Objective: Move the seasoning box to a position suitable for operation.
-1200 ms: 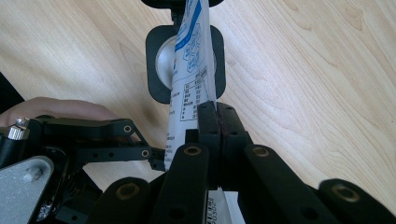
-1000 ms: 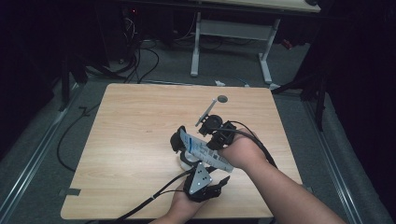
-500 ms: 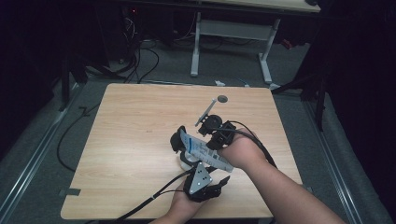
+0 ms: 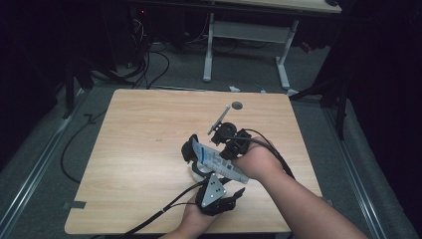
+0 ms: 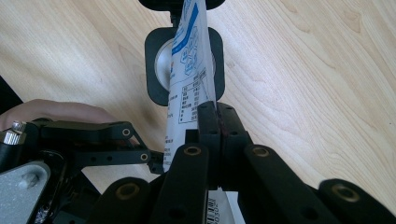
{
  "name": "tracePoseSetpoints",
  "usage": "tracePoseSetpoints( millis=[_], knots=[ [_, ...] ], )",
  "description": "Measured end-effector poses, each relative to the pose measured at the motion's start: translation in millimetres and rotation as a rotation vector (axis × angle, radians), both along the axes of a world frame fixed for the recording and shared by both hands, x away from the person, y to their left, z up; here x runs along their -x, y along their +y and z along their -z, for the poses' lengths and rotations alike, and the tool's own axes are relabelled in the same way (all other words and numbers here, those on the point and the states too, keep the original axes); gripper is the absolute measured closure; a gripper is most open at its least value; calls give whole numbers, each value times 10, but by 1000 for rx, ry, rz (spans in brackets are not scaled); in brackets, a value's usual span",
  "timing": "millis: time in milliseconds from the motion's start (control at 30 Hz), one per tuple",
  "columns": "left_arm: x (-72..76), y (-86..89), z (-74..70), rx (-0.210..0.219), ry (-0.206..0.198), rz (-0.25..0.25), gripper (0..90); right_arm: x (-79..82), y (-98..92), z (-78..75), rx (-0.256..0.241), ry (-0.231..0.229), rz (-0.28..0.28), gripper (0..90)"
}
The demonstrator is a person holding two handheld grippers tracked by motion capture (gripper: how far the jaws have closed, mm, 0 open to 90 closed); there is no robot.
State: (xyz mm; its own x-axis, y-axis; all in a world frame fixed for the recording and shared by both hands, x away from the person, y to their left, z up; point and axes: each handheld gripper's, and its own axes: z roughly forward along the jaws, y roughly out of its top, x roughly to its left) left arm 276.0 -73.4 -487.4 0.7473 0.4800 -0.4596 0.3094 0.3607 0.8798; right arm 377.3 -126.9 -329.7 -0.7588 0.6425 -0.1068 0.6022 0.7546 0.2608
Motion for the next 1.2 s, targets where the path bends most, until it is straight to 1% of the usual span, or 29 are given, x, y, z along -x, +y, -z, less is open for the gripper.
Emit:
tracePoseSetpoints(
  millis=[467,1200],
  knots=[
    [1,-3,1,1,0,1,478,-3,-4,0,5,-2,-2,900],
    [6,5,-4,-4,-4,-1,478,-4,4,1,-2,-2,-3,900]
  ],
)
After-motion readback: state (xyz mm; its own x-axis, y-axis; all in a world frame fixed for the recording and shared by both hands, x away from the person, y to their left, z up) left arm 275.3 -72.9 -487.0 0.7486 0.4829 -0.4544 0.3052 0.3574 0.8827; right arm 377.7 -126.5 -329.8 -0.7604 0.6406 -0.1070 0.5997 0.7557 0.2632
